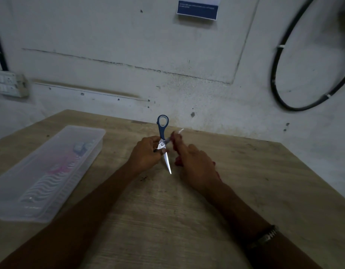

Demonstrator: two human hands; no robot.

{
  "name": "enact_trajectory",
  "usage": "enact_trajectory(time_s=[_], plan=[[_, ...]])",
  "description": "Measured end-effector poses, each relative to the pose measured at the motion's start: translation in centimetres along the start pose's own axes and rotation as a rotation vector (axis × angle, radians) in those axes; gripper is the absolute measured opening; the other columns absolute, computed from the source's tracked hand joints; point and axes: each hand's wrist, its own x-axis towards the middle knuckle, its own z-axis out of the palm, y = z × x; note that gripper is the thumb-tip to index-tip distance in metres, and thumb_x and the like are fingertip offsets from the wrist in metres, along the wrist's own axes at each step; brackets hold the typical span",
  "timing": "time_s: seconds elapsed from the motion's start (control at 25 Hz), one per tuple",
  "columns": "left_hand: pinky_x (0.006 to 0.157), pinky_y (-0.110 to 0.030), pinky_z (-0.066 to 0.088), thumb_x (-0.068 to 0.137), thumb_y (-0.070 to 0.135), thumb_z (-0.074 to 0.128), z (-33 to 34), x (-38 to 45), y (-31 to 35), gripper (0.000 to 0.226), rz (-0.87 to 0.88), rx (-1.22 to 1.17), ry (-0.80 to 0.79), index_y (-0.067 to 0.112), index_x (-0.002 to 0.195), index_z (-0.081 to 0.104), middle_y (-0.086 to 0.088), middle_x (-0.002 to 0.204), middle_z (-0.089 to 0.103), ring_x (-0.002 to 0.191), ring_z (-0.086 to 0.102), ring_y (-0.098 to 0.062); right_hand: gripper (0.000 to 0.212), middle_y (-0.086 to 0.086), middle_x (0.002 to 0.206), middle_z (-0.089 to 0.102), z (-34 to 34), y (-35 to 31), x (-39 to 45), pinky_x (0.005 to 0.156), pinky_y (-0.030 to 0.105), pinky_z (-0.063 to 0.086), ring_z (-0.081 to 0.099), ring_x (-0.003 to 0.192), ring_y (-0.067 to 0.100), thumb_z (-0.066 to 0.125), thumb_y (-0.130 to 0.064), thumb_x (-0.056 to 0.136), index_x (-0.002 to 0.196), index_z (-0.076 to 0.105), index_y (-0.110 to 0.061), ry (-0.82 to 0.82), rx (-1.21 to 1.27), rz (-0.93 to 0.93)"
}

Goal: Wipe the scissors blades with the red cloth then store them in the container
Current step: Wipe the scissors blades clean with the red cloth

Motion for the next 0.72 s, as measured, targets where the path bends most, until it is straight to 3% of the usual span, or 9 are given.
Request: enact_trajectory(time_s=[0.12, 0.32, 0.52, 0.72], plan=[[0.088, -0.048, 0.062, 0.088, 0.016, 0.075, -0.1, -0.1, 0.3, 0.035, -0.035, -0.054, -0.003, 0.018, 0.124, 0.072, -0.002, 0.112, 0.078, 0.099, 0.075, -0.022, 0.097, 0.012, 0.133, 0.061, 1.2, -1.0, 0.7, 0.082, 0.037, 0.047, 0.057, 0.105, 0.026, 0.062, -0.022, 0.095, 0.163, -0.007, -0.026, -0.109, -0.044, -0.126], [0.086, -0.047, 0.062, 0.088, 0.019, 0.077, -0.2, -0.1, 0.3, 0.034, -0.024, -0.039, 0.003, 0.016, 0.122, 0.073, -0.004, 0.108, 0.079, 0.095, 0.076, -0.022, 0.085, 0.006, 0.157, 0.043, 1.6, -0.6, 1.4, 0.093, 0.042, 0.046, 0.054, 0.121, 0.03, 0.046, -0.029, 0.104, 0.16, -0.017, -0.03, -0.092, -0.18, -0.125], [0.087, -0.047, 0.06, 0.089, 0.017, 0.076, -0.2, -0.4, 0.3, 0.016, 0.022, -0.035, 0.042, 0.016, 0.105, 0.075, -0.006, 0.103, 0.079, 0.093, 0.075, -0.023, 0.088, 0.006, 0.151, 0.051, 2.5, -0.3, 1.9, 0.087, 0.043, 0.048, 0.059, 0.114, 0.03, 0.051, -0.024, 0.099, 0.162, -0.01, -0.026, -0.005, -0.193, -0.035], [0.083, -0.05, 0.061, 0.089, 0.018, 0.077, 0.0, -0.3, 0.2, 0.024, 0.001, -0.004, 0.052, 0.012, 0.112, 0.074, -0.009, 0.102, 0.079, 0.088, 0.075, -0.027, 0.097, 0.008, 0.141, 0.058, 2.9, 0.9, 2.7, 0.086, 0.044, 0.05, 0.059, 0.108, 0.029, 0.054, -0.015, 0.096, 0.159, -0.018, -0.033, -0.003, -0.118, 0.042]])
